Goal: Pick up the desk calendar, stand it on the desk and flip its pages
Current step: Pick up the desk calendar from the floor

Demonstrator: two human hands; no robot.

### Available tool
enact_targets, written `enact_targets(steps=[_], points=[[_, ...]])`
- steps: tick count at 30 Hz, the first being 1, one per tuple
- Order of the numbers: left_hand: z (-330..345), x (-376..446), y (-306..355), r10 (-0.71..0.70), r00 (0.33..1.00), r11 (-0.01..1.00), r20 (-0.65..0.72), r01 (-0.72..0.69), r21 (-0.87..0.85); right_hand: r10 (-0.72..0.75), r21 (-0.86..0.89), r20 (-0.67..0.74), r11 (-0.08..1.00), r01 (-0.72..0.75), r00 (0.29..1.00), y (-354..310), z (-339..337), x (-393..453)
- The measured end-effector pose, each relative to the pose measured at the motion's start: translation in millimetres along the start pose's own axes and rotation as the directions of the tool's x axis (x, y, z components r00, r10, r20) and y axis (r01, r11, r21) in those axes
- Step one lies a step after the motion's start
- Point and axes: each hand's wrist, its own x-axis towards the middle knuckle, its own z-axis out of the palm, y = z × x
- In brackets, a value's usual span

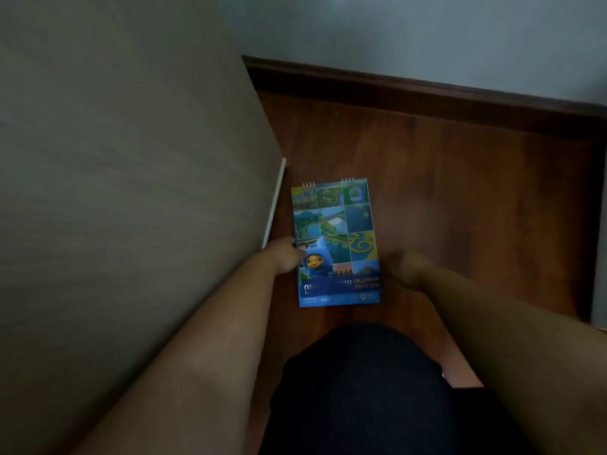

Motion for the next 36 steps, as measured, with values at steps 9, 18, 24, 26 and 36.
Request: enact_targets(steps=[9, 18, 24, 26, 36], points=[[26, 9, -11, -0.107, 0.989, 0.933, 0.101, 0.135, -0.335, -0.055, 0.697, -0.021, 0.715, 0.054, 0.998, -20, 19, 9], [43, -1, -7, -0.141, 0.982, 0.788, 0.127, 0.189, -0.587, 0.091, 0.741, -0.062, 0.672, -0.016, 0.994, -17, 5, 2], [17, -45, 19, -0.097, 0.979, 0.612, 0.178, 0.2, -0.766, 0.062, 0.727, -0.054, 0.687, -0.003, 0.997, -24, -32, -47], [4, -71, 30, -0.086, 0.985, 0.603, 0.15, 0.171, -0.779, 0.038, 0.664, -0.031, 0.748, -0.008, 0.999, -31, -52, -87], [-66, -313, 103, -0.025, 1.0, 0.742, 0.015, 0.029, -0.669, -0.092, 0.543, -0.174, 0.821, 0.174, 0.98, -70, -133, -303]])
